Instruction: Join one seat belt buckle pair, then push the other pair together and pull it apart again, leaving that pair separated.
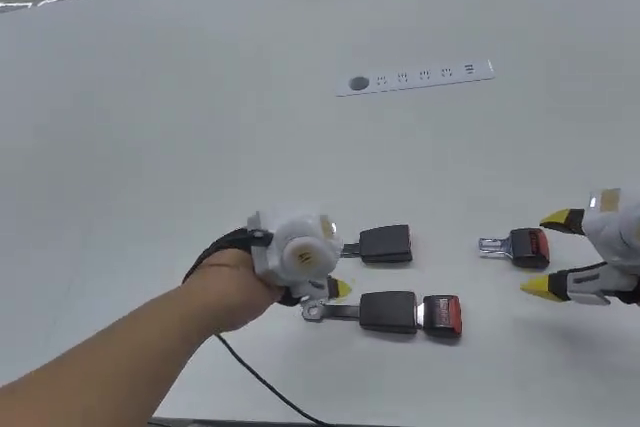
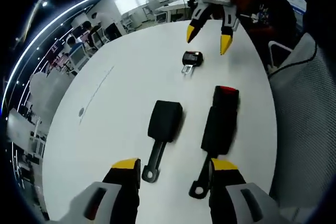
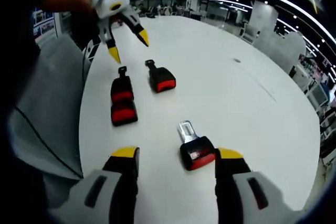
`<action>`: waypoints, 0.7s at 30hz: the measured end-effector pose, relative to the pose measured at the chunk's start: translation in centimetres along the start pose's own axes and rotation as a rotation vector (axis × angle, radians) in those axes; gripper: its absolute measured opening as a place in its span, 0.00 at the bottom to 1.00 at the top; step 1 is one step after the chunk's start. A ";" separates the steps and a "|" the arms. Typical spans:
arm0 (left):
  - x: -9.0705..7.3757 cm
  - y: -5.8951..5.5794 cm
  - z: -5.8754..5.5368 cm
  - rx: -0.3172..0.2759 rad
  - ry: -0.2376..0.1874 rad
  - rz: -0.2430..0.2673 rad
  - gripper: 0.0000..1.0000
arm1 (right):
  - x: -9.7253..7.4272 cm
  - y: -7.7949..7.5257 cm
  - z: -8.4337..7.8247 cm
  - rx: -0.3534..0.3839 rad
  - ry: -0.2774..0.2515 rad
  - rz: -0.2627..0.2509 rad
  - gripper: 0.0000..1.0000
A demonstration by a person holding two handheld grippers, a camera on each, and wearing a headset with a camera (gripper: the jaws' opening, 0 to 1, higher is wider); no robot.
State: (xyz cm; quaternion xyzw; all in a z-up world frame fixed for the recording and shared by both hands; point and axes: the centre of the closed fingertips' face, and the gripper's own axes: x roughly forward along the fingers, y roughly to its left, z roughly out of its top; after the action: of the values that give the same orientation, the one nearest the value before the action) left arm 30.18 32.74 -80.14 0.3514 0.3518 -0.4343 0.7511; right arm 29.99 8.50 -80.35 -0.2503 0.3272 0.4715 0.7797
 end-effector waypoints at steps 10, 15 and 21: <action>-3.5 -1.8 -4.1 -0.198 -0.028 0.050 0.64 | -2.3 2.0 -1.7 0.144 -0.054 -0.057 0.70; -5.0 -1.0 -5.3 -0.283 -0.058 0.091 0.69 | -3.3 2.5 -2.1 0.147 -0.057 -0.067 0.75; -6.2 -0.5 -6.3 -0.365 -0.086 0.114 0.77 | -3.7 2.7 -2.1 0.156 -0.064 -0.068 0.85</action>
State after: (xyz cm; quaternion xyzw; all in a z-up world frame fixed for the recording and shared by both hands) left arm 25.98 40.27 -78.23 0.2099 0.3717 -0.3347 0.8401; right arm 25.77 6.07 -79.15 -0.1848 0.3290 0.4256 0.8225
